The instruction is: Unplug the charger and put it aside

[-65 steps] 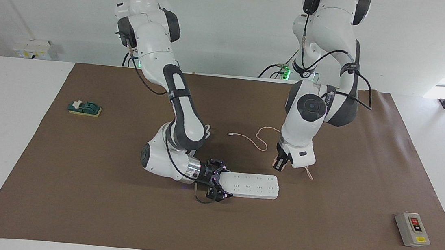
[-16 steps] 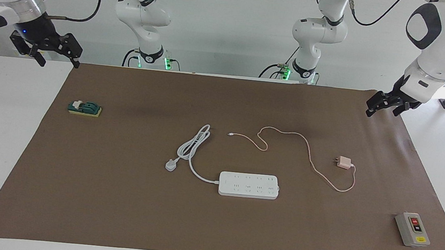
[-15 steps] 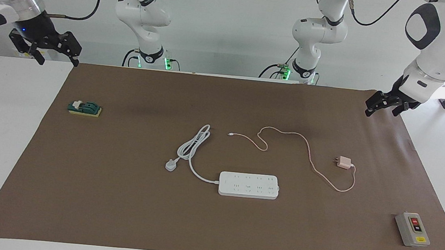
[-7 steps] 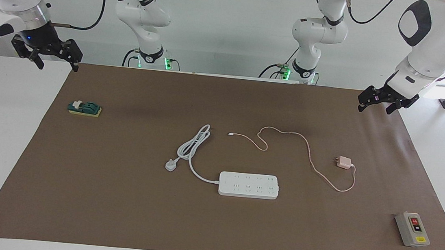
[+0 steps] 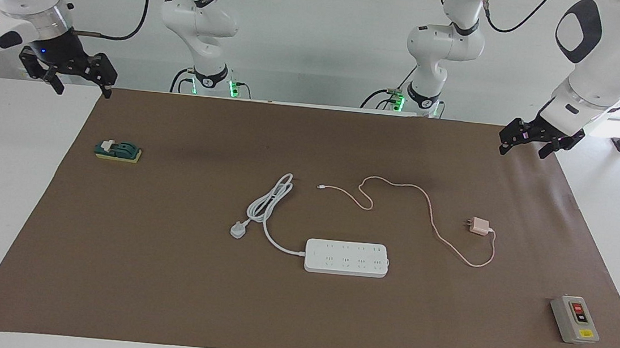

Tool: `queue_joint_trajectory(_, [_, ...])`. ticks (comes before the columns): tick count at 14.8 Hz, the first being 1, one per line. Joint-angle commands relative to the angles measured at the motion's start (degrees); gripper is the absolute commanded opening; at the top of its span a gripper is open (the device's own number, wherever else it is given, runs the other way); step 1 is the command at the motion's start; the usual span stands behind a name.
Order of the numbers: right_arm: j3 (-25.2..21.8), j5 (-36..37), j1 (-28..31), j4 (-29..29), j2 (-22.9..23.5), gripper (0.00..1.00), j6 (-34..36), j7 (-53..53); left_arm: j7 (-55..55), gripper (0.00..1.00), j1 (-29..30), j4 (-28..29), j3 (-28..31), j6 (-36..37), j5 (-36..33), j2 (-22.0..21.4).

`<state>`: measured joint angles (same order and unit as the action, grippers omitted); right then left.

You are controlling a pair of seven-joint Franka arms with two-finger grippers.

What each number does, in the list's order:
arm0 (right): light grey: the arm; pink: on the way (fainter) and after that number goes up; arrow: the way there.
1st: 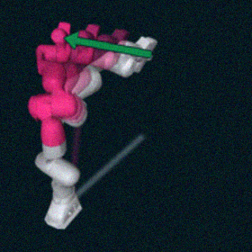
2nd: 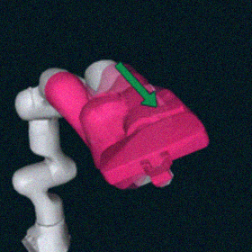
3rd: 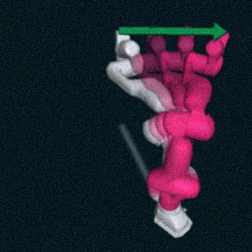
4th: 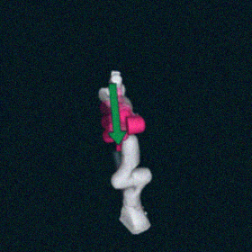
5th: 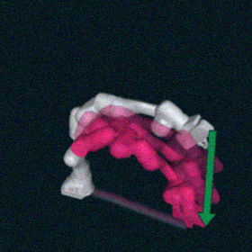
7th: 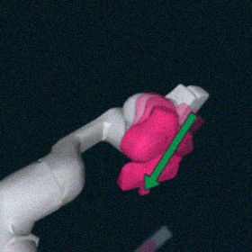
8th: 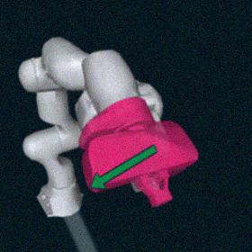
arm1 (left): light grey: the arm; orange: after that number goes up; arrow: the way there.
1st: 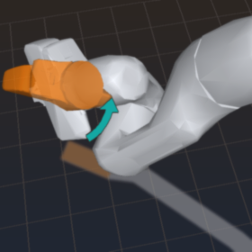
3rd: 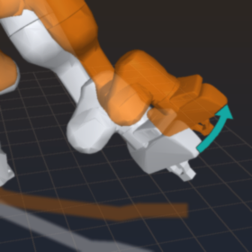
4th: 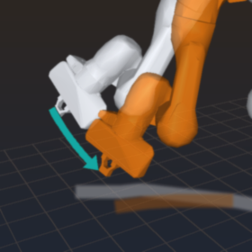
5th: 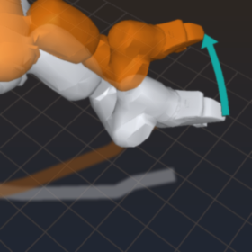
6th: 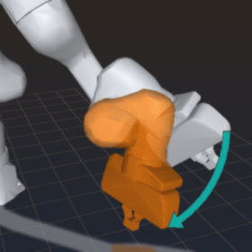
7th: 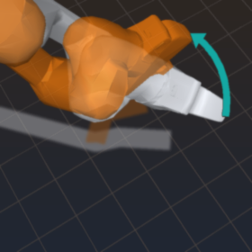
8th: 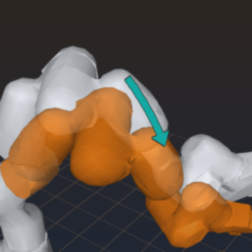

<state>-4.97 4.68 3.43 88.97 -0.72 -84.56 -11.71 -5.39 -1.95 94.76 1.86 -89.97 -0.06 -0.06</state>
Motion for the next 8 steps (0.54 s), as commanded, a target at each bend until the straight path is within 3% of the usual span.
queue_joint_trajectory(1, [0.9, 0.2, 0.5, 2.6, -1.9, 1.0, -1.1, 1.4, -0.9, 1.0, -0.4, 1.0, 0.4, -0.4, -0.3, -1.2])
queue_joint_trajectory(8, [0.9, -1.9, 0.7, 2.4, -1.9, 1.0, -0.7, 1.3, -1.0, 1.0, -0.3, 1.4, 0.4, -0.4, -0.3, -1.4])
